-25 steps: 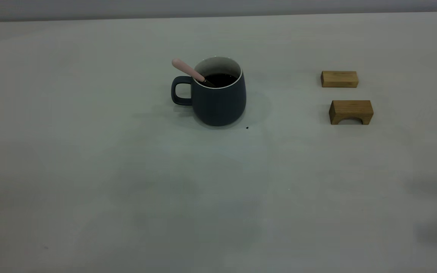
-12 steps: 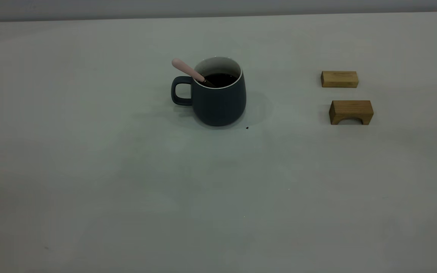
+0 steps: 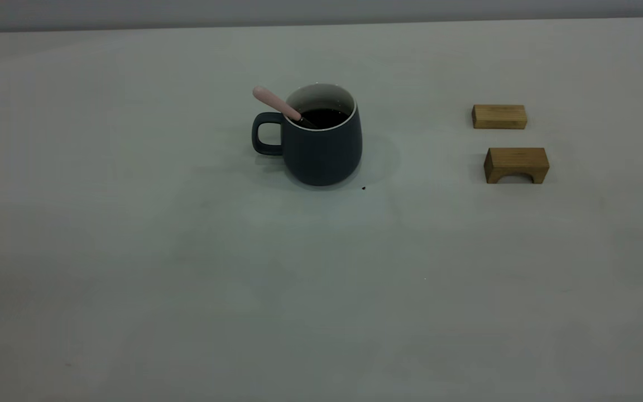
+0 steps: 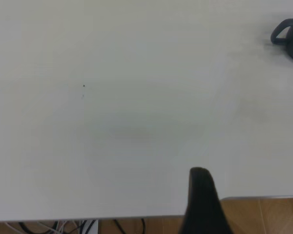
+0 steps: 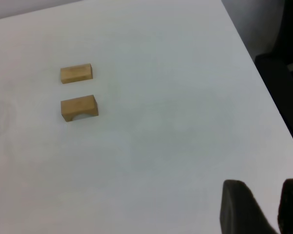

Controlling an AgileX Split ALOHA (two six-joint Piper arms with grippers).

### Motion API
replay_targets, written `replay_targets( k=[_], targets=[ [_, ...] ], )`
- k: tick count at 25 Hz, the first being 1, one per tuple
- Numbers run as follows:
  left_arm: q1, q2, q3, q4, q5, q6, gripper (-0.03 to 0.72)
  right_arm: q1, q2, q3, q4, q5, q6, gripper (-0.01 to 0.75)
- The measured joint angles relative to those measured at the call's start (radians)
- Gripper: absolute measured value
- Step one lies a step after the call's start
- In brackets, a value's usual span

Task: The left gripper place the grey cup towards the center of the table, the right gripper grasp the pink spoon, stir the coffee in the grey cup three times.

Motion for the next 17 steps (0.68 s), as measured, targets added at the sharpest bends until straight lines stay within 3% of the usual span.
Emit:
replay_targets(
  k=[17],
  targets=[
    [0.0, 0.0, 0.0, 0.0, 0.0, 0.0, 0.568, 0.0, -0.001, 0.0, 0.007, 0.0, -0.064, 0.237]
  ],
)
